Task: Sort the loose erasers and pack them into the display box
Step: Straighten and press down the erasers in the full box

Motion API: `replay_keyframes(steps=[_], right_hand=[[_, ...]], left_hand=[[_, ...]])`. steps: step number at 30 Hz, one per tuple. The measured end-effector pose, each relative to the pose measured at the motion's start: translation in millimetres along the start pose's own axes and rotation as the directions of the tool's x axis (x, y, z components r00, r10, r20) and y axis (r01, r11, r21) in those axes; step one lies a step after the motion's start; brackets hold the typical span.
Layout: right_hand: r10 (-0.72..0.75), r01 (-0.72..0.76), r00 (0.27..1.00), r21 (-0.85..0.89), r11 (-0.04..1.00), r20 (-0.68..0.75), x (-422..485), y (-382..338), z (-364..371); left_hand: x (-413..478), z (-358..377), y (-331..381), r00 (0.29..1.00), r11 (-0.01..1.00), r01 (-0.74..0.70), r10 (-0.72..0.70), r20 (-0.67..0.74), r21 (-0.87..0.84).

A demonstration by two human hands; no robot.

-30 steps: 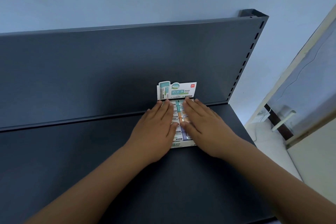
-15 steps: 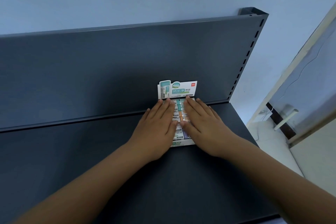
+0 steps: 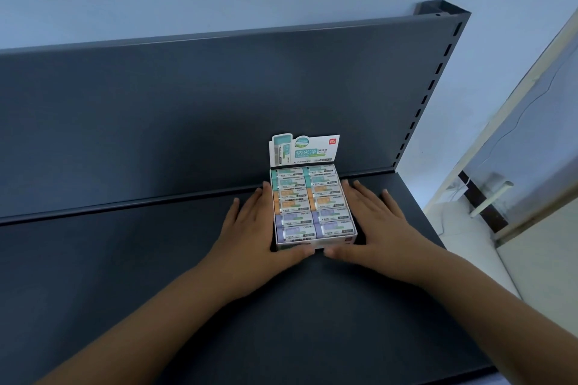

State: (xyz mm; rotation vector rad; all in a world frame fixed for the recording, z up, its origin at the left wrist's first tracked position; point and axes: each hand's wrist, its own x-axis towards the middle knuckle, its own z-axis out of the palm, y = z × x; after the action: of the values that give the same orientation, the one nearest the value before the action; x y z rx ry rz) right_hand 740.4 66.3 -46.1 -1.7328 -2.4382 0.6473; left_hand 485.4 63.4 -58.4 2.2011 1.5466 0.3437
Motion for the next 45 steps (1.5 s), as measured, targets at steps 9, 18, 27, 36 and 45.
replay_keyframes(steps=[9, 18, 27, 36, 45], right_hand=[[0.001, -0.006, 0.999, -0.141, 0.99, -0.038, 14.6, -5.4, 5.5], [0.024, -0.024, 0.999, 0.0, 1.0, -0.048, 11.9, -9.5, 2.7], [-0.002, 0.002, 0.991, -0.001, 1.0, -0.131, 7.8, -18.3, -3.3], [0.043, -0.04, 0.986, 0.022, 0.999, -0.158, 8.9, -32.7, -15.4], [0.013, -0.011, 0.986, 0.014, 1.0, -0.165, -8.5, -30.9, -7.8]], left_hand=[[1.2, 4.9, 0.3, 1.0, 0.996, -0.023, 0.024, -0.007, 0.084], [1.1, 2.7, 3.4, 0.998, 0.999, -0.035, 0.034, -0.057, -0.011], [6.9, 0.7, 3.6, 0.983, 0.996, -0.04, 0.024, -0.182, -0.085], [11.0, -3.4, 7.6, 0.984, 0.991, 0.026, -0.049, -0.17, -0.13], [0.9, -8.1, 11.7, 0.976, 0.997, -0.05, 0.038, -0.212, -0.051]])
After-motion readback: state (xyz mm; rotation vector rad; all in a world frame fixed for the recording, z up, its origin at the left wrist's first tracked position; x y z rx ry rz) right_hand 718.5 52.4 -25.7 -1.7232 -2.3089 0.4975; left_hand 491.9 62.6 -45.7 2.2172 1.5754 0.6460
